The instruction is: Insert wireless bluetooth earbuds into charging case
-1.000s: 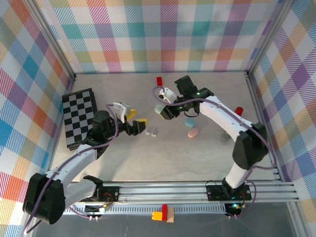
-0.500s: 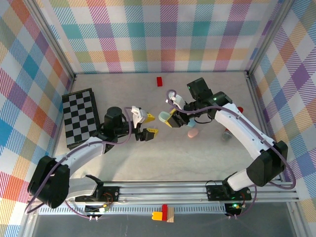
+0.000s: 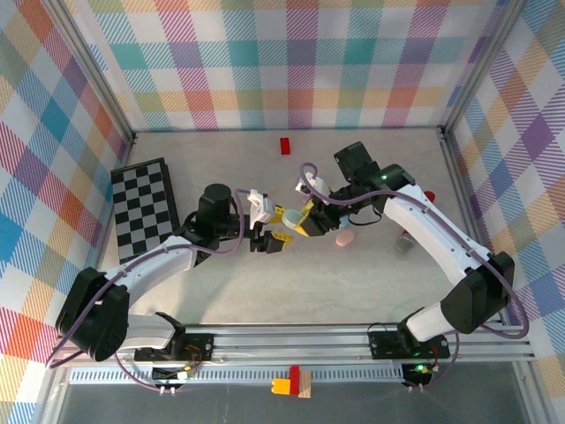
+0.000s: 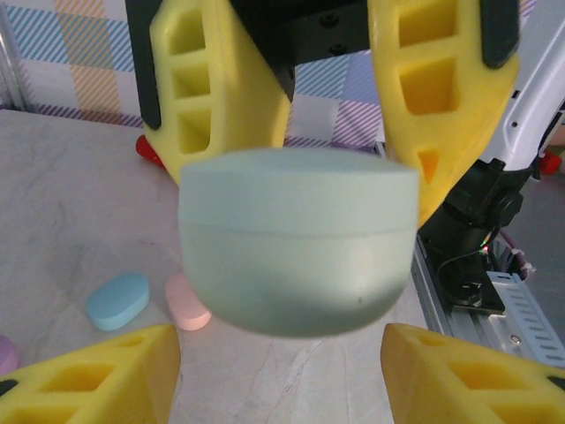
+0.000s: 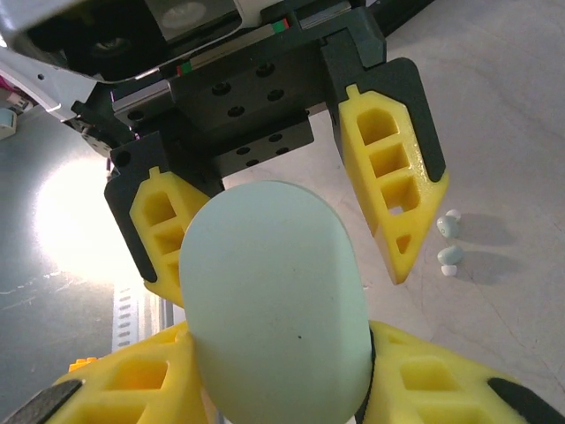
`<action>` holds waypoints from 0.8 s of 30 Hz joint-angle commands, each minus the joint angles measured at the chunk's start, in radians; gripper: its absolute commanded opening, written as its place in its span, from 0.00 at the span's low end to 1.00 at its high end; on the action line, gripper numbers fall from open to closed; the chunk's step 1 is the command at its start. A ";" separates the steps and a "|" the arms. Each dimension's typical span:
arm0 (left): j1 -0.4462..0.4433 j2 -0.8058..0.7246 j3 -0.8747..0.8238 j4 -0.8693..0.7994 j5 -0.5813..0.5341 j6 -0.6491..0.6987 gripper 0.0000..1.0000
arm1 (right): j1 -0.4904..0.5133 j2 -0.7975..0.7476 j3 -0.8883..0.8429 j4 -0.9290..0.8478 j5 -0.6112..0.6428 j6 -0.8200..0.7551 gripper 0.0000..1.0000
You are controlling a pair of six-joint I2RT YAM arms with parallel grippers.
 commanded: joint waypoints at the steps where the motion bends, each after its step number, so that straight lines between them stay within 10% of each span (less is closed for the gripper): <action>1: -0.010 0.012 0.037 -0.006 0.048 -0.004 0.60 | 0.009 0.030 -0.001 -0.039 -0.027 -0.046 0.37; 19: -0.017 0.019 0.055 -0.015 0.079 -0.012 0.32 | 0.010 0.054 -0.009 -0.029 0.028 -0.055 0.38; 24: -0.018 0.022 0.046 -0.008 0.085 0.008 0.27 | 0.009 0.037 -0.020 -0.007 0.038 -0.052 0.53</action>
